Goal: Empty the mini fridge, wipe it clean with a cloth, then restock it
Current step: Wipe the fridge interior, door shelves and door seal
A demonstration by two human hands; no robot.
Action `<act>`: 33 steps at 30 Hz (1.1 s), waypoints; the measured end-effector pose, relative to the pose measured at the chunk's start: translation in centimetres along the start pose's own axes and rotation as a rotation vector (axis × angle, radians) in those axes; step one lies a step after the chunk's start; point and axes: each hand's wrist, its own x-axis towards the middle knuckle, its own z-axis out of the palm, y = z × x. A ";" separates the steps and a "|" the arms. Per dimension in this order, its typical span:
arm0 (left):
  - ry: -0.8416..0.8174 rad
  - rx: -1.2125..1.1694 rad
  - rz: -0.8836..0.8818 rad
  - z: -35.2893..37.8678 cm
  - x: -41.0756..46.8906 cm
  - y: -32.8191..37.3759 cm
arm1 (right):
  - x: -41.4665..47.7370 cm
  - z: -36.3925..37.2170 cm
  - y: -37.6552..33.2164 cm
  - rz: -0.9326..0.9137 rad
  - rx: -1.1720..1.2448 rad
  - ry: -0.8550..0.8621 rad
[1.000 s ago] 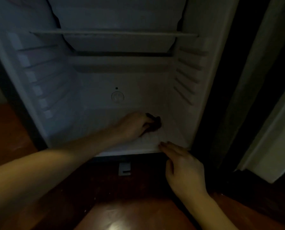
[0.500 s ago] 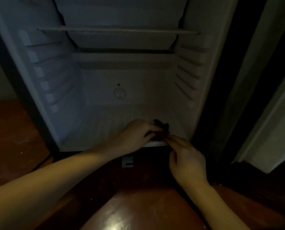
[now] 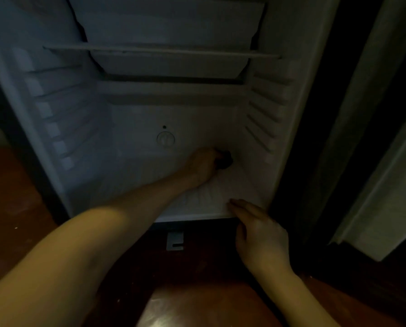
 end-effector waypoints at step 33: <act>0.003 -0.047 0.202 -4.1 -16.7 0.1 | -0.4 -1.2 -0.2 0.112 0.300 -0.173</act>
